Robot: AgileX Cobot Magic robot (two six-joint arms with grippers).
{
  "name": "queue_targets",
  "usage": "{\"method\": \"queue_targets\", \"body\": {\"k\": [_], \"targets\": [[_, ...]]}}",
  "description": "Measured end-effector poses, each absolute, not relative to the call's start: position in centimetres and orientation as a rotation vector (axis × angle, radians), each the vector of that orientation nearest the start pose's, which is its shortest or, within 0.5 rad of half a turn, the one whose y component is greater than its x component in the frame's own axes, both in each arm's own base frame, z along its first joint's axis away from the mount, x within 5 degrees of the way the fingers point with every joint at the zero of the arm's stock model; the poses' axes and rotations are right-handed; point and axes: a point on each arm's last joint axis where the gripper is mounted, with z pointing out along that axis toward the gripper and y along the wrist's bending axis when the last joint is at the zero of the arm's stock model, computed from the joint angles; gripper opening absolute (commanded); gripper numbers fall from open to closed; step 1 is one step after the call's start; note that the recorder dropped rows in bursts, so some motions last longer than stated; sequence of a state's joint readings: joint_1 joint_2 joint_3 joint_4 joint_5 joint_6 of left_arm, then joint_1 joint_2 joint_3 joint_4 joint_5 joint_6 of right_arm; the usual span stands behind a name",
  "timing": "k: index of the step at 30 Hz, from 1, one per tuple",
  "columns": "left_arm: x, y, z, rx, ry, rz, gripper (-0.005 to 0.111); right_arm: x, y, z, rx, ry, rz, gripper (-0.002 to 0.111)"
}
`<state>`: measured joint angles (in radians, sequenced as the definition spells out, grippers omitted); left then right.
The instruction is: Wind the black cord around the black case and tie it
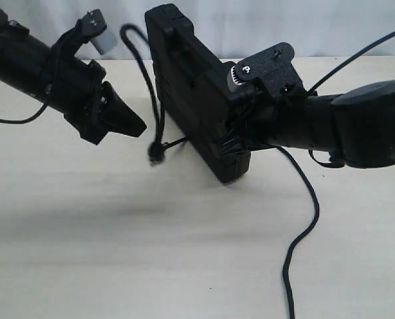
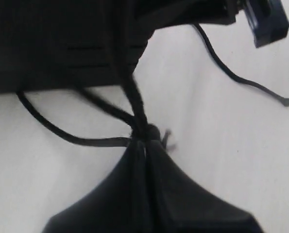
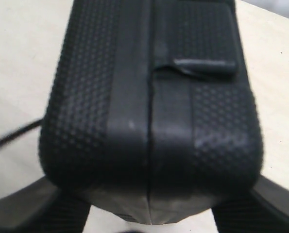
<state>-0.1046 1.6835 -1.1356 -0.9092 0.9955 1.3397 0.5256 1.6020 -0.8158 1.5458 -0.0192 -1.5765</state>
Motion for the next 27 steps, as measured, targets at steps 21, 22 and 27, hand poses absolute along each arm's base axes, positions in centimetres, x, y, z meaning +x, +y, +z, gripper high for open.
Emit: {"method": "queue_targets", "body": {"k": [21, 22, 27], "targets": [[34.0, -8.3, 23.4, 0.57, 2.651, -0.722, 0.0, 28.0, 16.1, 20.1, -0.613, 2.197, 0.241, 0.004], [34.0, -8.3, 23.4, 0.514, 2.668, -0.729, 0.0, 28.0, 16.1, 20.1, -0.613, 2.197, 0.241, 0.004], [33.9, -8.3, 23.4, 0.425, 2.708, -0.756, 0.0, 28.3, 16.2, 20.4, -0.61, 2.185, 0.243, 0.004]]}}
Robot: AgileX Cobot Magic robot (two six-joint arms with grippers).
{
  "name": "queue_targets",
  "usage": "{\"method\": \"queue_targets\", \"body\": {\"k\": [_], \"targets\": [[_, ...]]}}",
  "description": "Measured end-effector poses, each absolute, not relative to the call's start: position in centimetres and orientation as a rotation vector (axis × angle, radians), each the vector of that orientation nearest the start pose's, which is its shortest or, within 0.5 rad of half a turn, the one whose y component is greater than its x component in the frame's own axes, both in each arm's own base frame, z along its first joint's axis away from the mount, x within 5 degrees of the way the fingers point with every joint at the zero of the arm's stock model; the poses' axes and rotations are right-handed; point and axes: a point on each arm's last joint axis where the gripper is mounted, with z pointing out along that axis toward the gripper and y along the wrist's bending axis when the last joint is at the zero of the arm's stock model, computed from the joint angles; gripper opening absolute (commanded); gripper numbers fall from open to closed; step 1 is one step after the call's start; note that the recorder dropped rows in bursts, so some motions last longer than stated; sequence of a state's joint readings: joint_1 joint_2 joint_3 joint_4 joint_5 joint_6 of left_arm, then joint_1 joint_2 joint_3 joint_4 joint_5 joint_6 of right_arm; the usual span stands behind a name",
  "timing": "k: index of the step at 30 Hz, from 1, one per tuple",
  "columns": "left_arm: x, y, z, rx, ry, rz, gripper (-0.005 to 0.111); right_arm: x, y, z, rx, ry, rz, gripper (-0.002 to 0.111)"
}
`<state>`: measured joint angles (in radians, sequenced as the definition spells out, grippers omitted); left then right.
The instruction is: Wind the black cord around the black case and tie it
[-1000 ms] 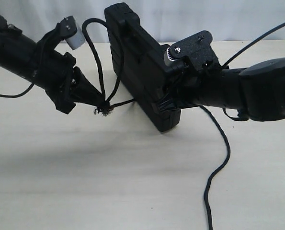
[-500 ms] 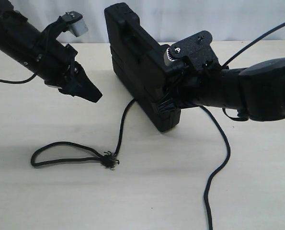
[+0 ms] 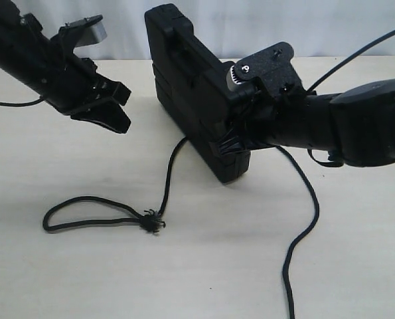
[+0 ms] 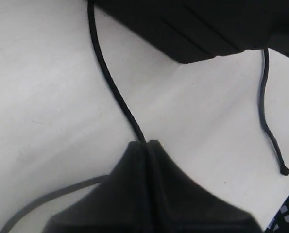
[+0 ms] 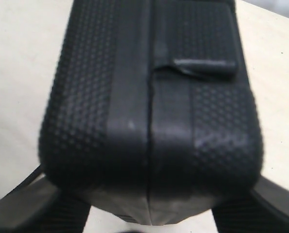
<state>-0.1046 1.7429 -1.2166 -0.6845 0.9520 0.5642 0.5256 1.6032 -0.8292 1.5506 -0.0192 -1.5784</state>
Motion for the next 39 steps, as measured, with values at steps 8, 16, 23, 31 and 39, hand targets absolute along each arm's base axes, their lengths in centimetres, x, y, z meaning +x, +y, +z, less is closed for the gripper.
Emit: {"method": "queue_targets", "body": {"k": [8, 16, 23, 31, 39], "targets": [[32.0, -8.8, 23.0, 0.592, 2.842, -0.852, 0.0, 28.8, 16.3, 20.7, -0.598, 2.176, 0.228, 0.004], [27.4, -14.2, 18.9, 0.988, 2.933, -0.657, 0.0, 28.8, 16.2, 20.6, -0.59, 2.177, 0.218, 0.004], [27.5, -16.1, 13.2, 1.024, 2.961, -0.443, 0.0, 28.8, 16.2, 20.6, -0.589, 2.178, 0.219, 0.004], [31.0, -12.1, 10.7, 0.657, 3.03, -0.159, 0.0, 28.8, 16.2, 20.6, -0.589, 2.178, 0.219, 0.004], [36.7, -3.3, 11.5, 0.122, 2.942, -0.07, 0.0, 28.8, 16.3, 20.6, -0.569, 2.186, 0.24, 0.004]]}}
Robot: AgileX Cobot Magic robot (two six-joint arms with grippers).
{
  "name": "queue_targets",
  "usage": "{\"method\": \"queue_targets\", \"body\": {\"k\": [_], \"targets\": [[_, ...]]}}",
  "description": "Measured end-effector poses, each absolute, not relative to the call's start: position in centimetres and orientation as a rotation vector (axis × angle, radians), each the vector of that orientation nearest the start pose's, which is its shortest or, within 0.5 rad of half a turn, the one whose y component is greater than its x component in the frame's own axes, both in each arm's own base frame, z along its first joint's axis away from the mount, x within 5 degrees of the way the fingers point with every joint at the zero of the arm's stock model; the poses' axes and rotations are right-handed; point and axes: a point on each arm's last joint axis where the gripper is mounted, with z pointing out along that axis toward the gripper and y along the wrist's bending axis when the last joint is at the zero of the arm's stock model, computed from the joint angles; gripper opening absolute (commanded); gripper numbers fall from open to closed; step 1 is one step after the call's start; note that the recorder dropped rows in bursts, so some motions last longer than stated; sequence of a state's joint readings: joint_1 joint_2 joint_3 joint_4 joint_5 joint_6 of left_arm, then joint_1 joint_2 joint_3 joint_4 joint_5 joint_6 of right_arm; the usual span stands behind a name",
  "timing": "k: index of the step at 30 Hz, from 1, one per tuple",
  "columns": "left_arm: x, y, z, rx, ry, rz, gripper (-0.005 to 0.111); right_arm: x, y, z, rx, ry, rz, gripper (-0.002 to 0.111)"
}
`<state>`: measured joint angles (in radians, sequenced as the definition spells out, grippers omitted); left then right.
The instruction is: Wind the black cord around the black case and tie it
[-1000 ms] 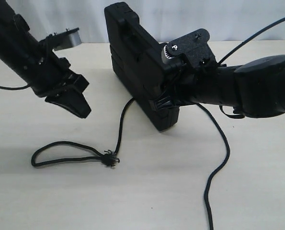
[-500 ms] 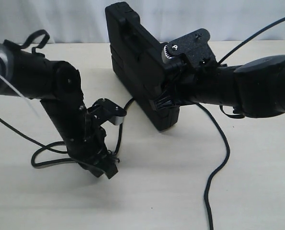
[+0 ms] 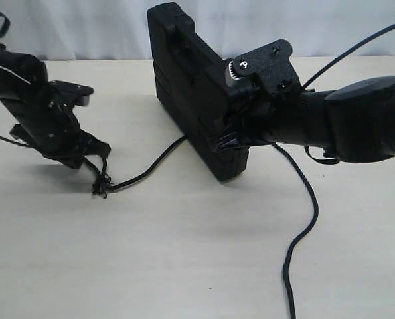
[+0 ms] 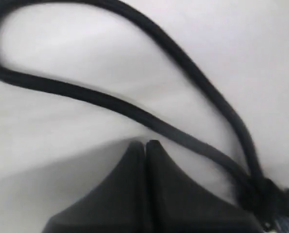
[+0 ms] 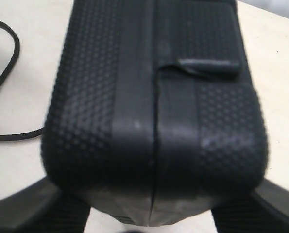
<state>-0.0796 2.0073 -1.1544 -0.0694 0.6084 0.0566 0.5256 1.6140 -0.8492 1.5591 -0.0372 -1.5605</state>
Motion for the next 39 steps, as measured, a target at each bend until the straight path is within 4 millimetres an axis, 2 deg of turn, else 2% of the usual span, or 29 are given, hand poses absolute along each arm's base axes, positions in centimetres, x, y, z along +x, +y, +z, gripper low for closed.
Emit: {"method": "queue_targets", "body": {"k": [4, 8, 12, 14, 15, 17, 19, 21, 25, 28, 31, 35, 39], "targets": [[38.2, -0.4, 12.5, -0.069, 2.977, -0.126, 0.0, 28.8, 16.3, 20.6, -0.567, 2.186, 0.241, 0.004], [38.4, 0.4, 14.9, -0.146, 3.021, -0.194, 0.0, 28.8, 16.3, 20.6, -0.565, 2.187, 0.244, 0.004], [37.7, -0.2, 17.7, -0.293, 3.012, -0.245, 0.0, 28.8, 16.3, 20.6, -0.565, 2.187, 0.244, 0.004], [37.3, -0.6, 18.7, -0.479, 2.966, -0.262, 0.0, 28.8, 16.3, 20.6, -0.565, 2.187, 0.244, 0.004], [37.0, -0.9, 19.0, -0.637, 2.927, -0.278, 0.0, 28.8, 16.3, 20.6, -0.563, 2.188, 0.245, 0.004], [36.4, -1.6, 18.9, -0.873, 2.864, -0.299, 0.0, 28.8, 16.3, 20.6, -0.563, 2.188, 0.245, 0.004], [35.6, -2.8, 17.9, -1.068, 2.826, -0.307, 0.0, 28.8, 16.3, 20.6, -0.563, 2.188, 0.245, 0.004], [34.9, -4.2, 16.9, -1.14, 2.812, -0.306, 0.0, 28.8, 16.3, 20.6, -0.563, 2.188, 0.245, 0.004], [34.4, -6.4, 15.9, -1.072, 2.774, -0.301, 0.0, 28.8, 16.3, 20.6, -0.561, 2.188, 0.246, 0.004], [34.8, -7.2, 16.0, -1.052, 2.715, -0.331, 0.003, 28.8, 16.3, 20.6, -0.561, 2.188, 0.246, 0.004], [34.9, -7.1, 16.0, -1.029, 2.706, -0.311, 0.016, 28.8, 16.3, 20.6, -0.561, 2.188, 0.246, 0.004], [35.0, -6.8, 15.8, -0.98, 2.715, -0.263, 0.04, 28.8, 16.3, 20.6, -0.561, 2.188, 0.246, 0.004], [34.9, -6.8, 14.8, -1.008, 2.751, -0.228, 0.05, 28.8, 16.3, 20.6, -0.561, 2.188, 0.246, 0.004]]}}
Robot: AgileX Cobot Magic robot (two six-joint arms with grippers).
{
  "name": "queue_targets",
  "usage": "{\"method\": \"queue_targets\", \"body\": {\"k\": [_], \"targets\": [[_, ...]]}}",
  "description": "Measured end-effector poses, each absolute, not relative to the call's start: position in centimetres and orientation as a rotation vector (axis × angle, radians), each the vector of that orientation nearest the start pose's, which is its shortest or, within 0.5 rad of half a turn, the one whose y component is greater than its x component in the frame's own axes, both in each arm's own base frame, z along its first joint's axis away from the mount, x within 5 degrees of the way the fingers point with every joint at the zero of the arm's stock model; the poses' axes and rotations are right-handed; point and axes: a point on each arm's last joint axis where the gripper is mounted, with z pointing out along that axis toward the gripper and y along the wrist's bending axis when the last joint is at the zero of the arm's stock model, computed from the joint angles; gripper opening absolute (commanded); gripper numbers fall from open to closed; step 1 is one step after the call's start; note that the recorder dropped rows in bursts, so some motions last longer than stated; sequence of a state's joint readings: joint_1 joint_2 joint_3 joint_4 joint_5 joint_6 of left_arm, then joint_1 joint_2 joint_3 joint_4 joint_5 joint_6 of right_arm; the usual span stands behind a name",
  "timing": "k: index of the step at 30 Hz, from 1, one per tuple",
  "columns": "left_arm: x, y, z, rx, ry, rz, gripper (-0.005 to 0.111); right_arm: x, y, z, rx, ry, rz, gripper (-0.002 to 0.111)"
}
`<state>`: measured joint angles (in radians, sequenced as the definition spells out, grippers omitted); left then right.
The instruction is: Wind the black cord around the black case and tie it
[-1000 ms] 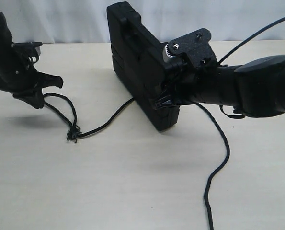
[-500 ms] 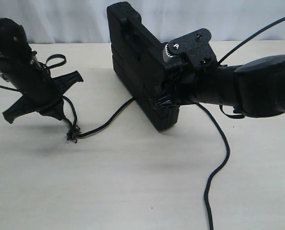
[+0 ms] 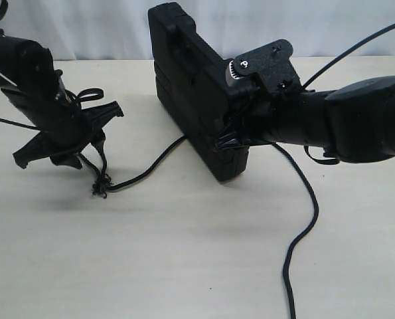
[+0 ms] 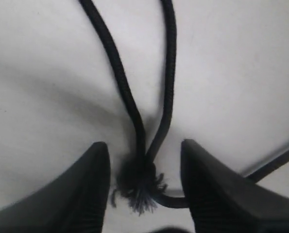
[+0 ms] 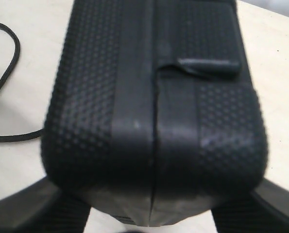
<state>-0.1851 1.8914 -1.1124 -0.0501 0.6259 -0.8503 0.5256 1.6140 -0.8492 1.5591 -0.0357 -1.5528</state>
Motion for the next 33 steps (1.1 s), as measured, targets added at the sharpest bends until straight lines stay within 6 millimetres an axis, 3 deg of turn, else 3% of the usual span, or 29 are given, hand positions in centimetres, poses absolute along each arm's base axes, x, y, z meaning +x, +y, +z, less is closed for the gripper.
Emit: {"method": "queue_targets", "body": {"k": [6, 17, 20, 23, 33], "targets": [[34.7, -7.0, 12.1, -1.088, 2.821, -0.196, 0.05, 28.8, 16.3, 20.6, -0.563, 2.188, 0.249, 0.004], [35.6, -7.8, 10.5, -1.069, 2.785, -0.262, 0.049, 28.8, 16.4, 20.6, -0.553, 2.193, 0.256, 0.004], [35.9, -8.5, 10.4, -0.967, 2.79, -0.277, 0.032, 28.8, 16.4, 20.6, -0.547, 2.194, 0.26, 0.004], [35.9, -8.8, 10.2, -0.933, 2.797, -0.276, 0.002, 28.8, 16.4, 20.6, -0.548, 2.195, 0.26, 0.004], [36.0, -8.8, 10.3, -0.715, 2.851, -0.254, 0.0, 28.8, 16.4, 20.6, -0.544, 2.196, 0.264, 0.004]]}}
